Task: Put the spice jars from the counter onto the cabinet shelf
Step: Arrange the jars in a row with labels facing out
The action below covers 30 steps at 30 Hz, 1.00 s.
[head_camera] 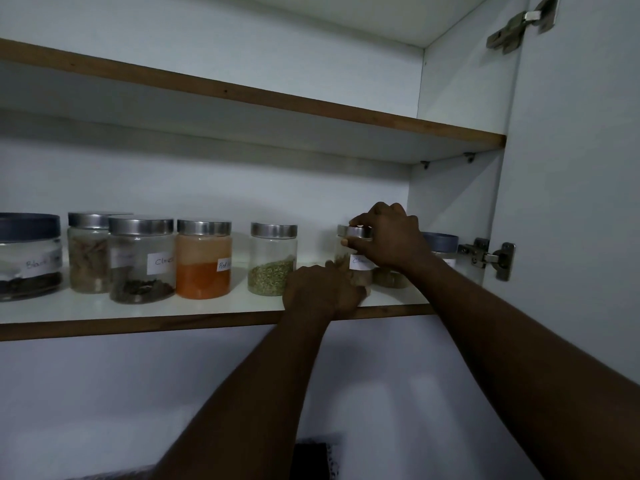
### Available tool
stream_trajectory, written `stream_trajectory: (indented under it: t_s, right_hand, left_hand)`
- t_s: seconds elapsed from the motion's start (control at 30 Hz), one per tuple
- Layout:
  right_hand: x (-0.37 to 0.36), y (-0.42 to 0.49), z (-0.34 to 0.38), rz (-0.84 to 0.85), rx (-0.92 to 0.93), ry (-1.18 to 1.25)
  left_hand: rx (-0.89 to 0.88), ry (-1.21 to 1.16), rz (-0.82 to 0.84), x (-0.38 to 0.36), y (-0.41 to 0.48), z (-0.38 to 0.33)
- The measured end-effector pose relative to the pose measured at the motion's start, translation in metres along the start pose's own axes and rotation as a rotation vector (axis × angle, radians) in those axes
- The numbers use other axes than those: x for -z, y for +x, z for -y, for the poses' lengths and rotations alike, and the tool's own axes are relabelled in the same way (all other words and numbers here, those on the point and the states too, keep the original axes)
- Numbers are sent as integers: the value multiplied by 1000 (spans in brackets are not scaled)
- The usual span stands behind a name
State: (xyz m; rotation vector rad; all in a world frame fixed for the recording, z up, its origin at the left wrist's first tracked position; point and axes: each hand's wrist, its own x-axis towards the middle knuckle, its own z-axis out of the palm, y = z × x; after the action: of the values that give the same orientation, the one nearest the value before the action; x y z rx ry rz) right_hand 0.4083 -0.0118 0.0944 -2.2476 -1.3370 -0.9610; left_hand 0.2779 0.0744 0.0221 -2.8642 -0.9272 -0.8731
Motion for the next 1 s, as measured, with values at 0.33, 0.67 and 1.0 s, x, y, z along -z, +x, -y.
stream_trajectory:
  t_s: [0.33,0.67,1.0]
  right_hand:
    - [22,9,36,-150,73,264]
    - [13,24,115,274,275,378]
    - [6,24,89,148,204,25]
  left_hand:
    - [-73,12,-234,5,-38,19]
    - [20,-35,-342,24,-57,68]
    - [134,-53,-137,32,-38,72]
